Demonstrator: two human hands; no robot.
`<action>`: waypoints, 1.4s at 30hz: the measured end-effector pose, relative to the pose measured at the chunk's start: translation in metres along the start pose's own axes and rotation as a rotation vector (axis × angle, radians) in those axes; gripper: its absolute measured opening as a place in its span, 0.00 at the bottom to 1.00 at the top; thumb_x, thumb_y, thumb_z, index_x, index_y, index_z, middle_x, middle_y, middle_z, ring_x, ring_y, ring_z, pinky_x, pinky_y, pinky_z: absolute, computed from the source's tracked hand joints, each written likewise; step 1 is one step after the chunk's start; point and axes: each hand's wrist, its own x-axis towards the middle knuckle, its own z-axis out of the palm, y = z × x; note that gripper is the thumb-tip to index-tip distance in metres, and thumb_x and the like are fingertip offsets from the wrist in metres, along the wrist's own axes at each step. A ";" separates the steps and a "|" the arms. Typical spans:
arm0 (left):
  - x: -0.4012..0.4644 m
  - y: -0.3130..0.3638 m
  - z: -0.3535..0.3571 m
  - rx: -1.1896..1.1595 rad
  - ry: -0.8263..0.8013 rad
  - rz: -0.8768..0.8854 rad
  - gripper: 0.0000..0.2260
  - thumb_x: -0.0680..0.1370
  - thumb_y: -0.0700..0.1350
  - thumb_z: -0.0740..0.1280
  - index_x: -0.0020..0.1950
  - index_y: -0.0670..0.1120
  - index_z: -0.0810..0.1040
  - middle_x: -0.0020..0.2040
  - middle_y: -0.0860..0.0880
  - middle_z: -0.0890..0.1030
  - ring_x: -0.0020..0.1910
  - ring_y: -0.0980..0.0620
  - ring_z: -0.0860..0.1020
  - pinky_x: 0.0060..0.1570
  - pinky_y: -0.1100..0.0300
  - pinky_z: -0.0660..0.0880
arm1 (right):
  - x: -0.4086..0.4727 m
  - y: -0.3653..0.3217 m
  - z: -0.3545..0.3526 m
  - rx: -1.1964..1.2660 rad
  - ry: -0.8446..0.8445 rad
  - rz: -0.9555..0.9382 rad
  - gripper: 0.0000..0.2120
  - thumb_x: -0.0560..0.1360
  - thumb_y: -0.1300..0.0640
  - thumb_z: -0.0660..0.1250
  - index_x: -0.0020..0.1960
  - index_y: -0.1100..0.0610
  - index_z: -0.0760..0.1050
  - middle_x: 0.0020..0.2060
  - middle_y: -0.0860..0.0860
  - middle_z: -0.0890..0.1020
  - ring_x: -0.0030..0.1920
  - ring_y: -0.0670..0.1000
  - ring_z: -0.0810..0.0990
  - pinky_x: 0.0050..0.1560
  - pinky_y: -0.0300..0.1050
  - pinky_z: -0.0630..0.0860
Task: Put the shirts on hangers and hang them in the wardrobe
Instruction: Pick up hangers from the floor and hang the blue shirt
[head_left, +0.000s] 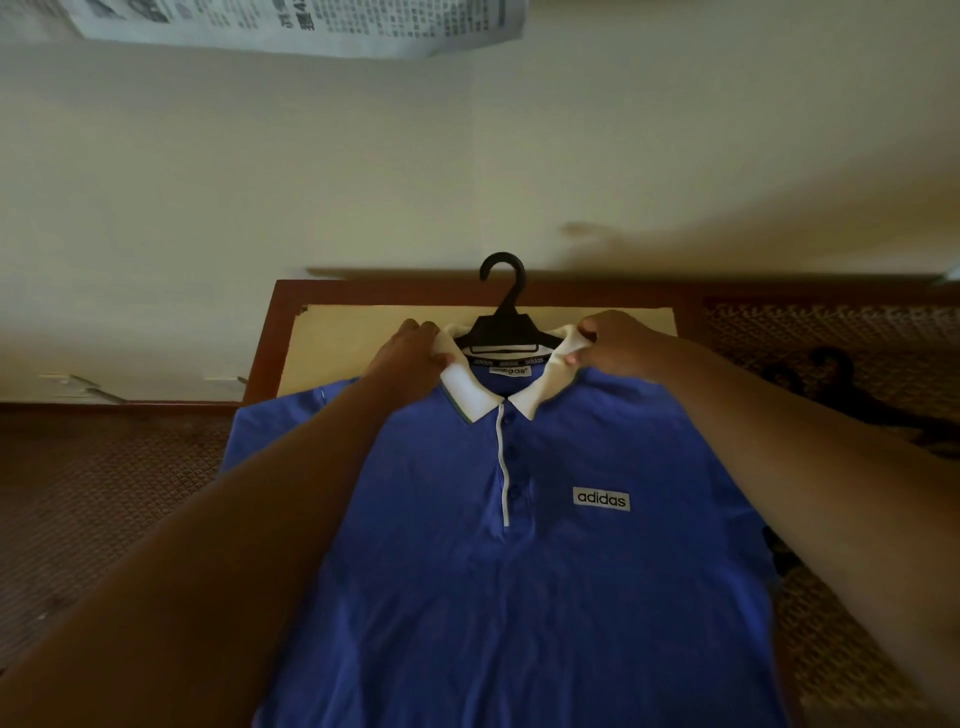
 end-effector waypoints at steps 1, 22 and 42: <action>-0.002 0.001 -0.004 -0.008 0.007 0.007 0.15 0.80 0.46 0.62 0.64 0.39 0.70 0.60 0.39 0.71 0.57 0.41 0.73 0.49 0.57 0.65 | -0.005 -0.002 -0.004 -0.003 0.004 -0.011 0.13 0.76 0.55 0.68 0.57 0.61 0.75 0.50 0.56 0.78 0.48 0.51 0.73 0.48 0.41 0.65; -0.170 0.041 -0.082 -0.093 0.137 0.416 0.13 0.79 0.48 0.66 0.60 0.42 0.74 0.55 0.41 0.79 0.53 0.46 0.76 0.46 0.60 0.65 | -0.257 -0.053 -0.008 0.110 0.314 0.118 0.11 0.77 0.51 0.68 0.38 0.51 0.70 0.37 0.49 0.75 0.39 0.49 0.73 0.36 0.41 0.65; -0.320 0.162 0.008 0.038 -0.056 0.806 0.11 0.80 0.46 0.64 0.60 0.43 0.73 0.55 0.43 0.79 0.54 0.43 0.77 0.46 0.57 0.67 | -0.496 0.035 0.116 0.236 0.625 0.509 0.17 0.79 0.53 0.65 0.64 0.60 0.72 0.59 0.56 0.77 0.54 0.53 0.74 0.53 0.43 0.65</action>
